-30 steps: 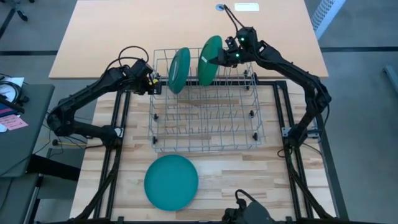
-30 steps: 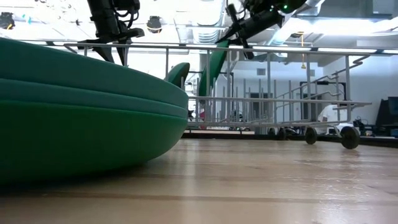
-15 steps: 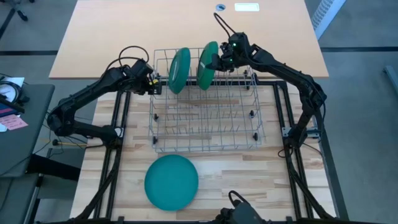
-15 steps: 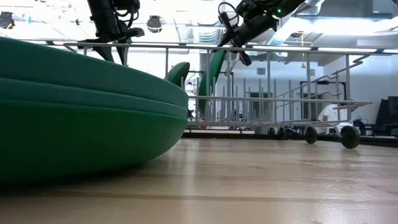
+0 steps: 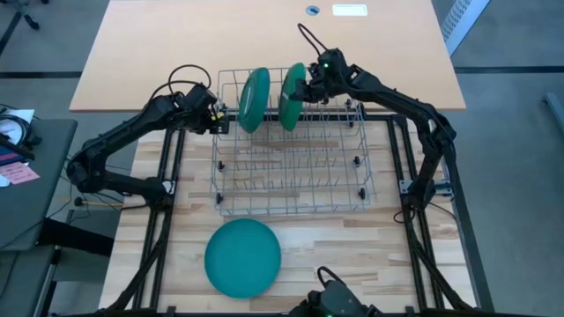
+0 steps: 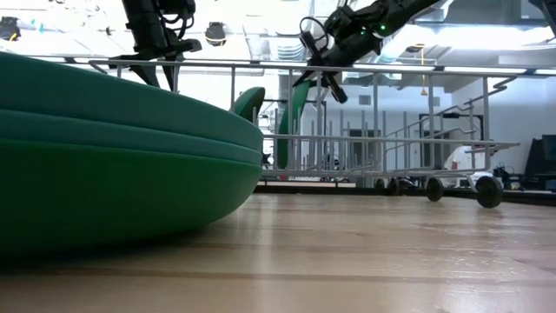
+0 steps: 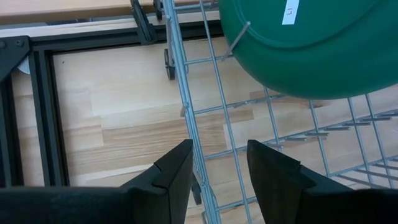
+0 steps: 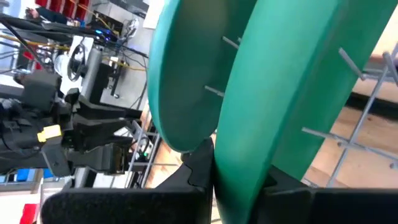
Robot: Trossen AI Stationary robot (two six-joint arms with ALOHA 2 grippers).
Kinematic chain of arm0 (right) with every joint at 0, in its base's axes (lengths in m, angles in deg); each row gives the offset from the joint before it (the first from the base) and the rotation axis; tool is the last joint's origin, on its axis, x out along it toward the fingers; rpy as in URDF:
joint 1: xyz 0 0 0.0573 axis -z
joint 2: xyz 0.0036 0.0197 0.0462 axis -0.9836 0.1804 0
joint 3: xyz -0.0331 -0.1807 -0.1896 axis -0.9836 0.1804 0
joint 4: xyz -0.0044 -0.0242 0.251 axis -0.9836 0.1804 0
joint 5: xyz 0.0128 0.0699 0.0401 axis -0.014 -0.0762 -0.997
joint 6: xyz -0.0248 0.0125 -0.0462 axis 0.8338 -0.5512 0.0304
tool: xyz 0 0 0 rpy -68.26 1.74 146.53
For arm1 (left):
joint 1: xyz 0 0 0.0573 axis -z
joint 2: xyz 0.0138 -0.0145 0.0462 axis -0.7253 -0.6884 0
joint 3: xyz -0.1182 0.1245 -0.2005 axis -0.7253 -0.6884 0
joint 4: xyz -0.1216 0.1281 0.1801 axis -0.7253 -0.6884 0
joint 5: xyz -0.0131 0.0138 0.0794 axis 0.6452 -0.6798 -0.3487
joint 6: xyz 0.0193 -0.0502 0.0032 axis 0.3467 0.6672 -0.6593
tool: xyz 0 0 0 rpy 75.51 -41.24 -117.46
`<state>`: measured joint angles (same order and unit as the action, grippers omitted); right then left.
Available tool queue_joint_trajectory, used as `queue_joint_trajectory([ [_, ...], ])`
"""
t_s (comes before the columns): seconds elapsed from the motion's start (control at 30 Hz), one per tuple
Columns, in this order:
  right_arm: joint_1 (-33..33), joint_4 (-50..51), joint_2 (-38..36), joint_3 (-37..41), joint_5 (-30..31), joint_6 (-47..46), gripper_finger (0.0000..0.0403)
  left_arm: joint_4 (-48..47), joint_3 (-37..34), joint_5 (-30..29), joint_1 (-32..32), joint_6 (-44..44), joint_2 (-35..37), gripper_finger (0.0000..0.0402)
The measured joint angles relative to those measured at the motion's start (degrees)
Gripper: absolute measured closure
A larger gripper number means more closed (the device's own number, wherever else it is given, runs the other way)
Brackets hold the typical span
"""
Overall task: Sort dishes
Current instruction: Put the green plate in the dish rack
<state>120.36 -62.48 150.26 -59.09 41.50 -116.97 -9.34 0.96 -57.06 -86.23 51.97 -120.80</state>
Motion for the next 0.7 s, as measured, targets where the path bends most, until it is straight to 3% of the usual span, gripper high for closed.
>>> queue_joint_trajectory([
  [0.23,0.6,-0.1,0.0,0.0,0.0,0.0,0.0324,0.0,0.0,0.0,0.0,-0.1,0.0,0.0255],
  [0.7,2.5,0.4,-0.2,-2.4,-0.1,0.1,0.0207,0.0,0.0,0.0,0.0,-0.2,0.0,0.0255],
])
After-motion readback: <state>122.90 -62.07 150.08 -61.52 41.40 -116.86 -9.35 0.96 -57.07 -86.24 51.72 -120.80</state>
